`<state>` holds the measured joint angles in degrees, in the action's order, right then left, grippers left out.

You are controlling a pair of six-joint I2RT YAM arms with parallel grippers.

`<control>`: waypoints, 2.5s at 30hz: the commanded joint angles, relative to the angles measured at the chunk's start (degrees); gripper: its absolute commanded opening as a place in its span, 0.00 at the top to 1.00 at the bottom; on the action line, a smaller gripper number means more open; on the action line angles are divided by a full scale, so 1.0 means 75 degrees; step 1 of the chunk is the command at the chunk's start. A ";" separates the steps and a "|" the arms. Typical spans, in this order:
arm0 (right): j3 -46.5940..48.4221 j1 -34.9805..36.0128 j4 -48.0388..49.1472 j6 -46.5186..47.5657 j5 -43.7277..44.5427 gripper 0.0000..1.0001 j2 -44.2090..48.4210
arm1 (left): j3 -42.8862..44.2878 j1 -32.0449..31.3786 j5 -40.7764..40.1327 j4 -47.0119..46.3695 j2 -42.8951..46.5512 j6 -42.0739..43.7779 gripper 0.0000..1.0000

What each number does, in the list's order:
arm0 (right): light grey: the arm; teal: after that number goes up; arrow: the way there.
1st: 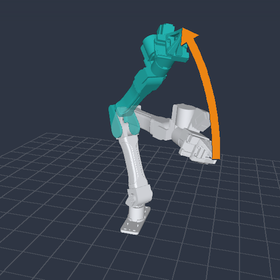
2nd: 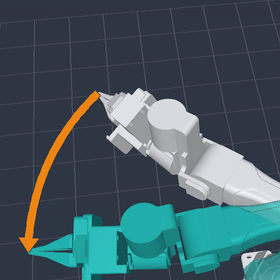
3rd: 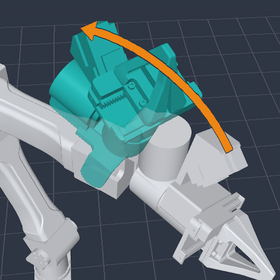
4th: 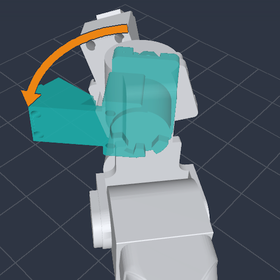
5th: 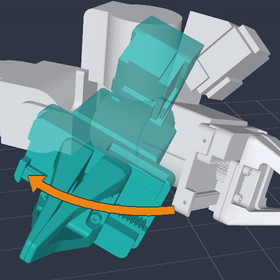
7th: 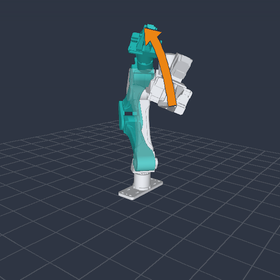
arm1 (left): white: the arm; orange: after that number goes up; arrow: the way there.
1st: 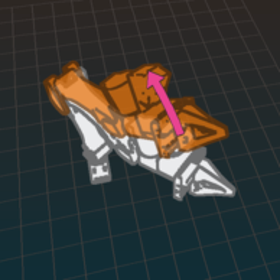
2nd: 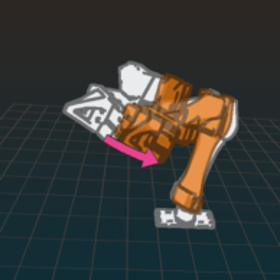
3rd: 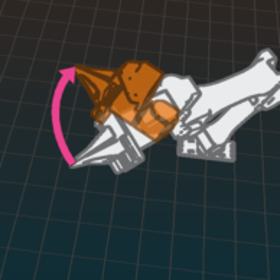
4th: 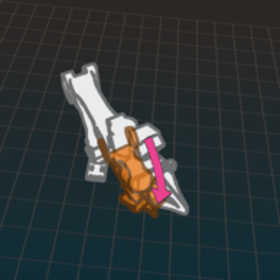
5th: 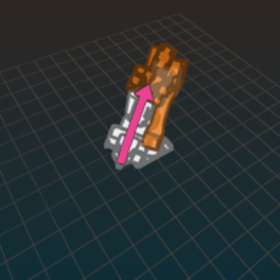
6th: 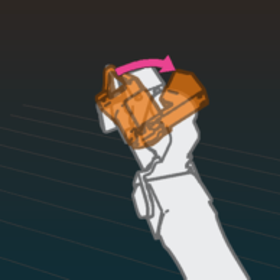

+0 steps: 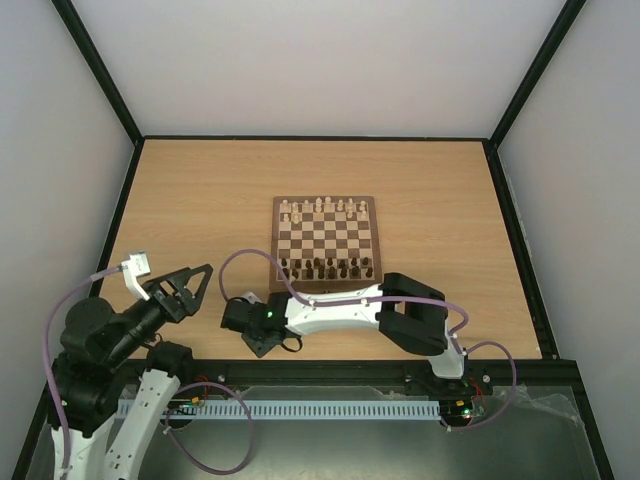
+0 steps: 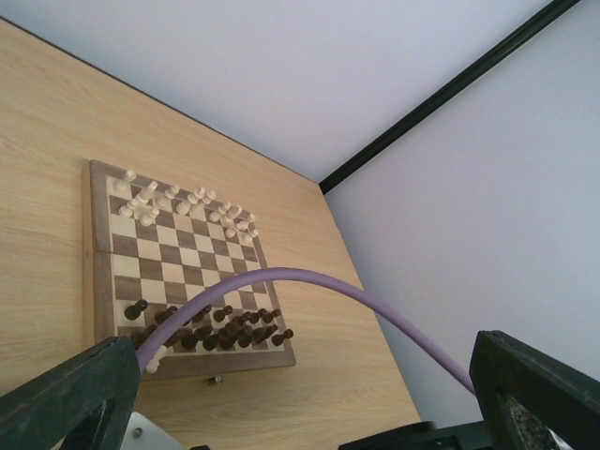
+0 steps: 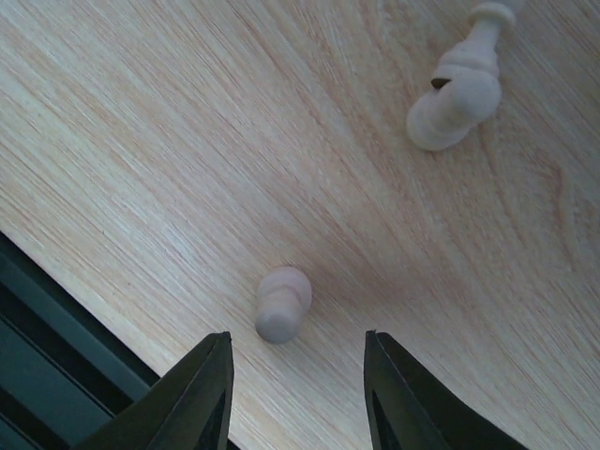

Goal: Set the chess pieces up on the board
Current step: Pick up the chess piece at the center of the board, then place the chess piece on the chessboard.

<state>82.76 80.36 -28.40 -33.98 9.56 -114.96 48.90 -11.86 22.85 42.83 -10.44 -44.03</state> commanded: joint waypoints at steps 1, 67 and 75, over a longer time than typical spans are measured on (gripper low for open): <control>0.0347 0.0039 -0.0423 -0.0060 0.0121 0.62 -0.0268 | 0.0218 0.0034 -0.0032 0.0111 0.0101 0.0060 0.00; 0.3109 -0.6367 -0.2285 0.2116 0.0406 0.89 -0.1313 | -0.1789 0.0034 0.0555 -0.1523 -0.1369 0.0593 0.01; 0.3051 -0.6484 -0.2138 0.2209 0.0262 0.89 -0.1341 | -0.1832 0.0037 0.0533 -0.1603 -0.1400 0.0552 0.01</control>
<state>105.91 32.16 -42.19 -18.33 12.03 -124.51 35.70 -11.86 26.13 32.45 -20.80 -40.10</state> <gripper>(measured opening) 0.113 0.994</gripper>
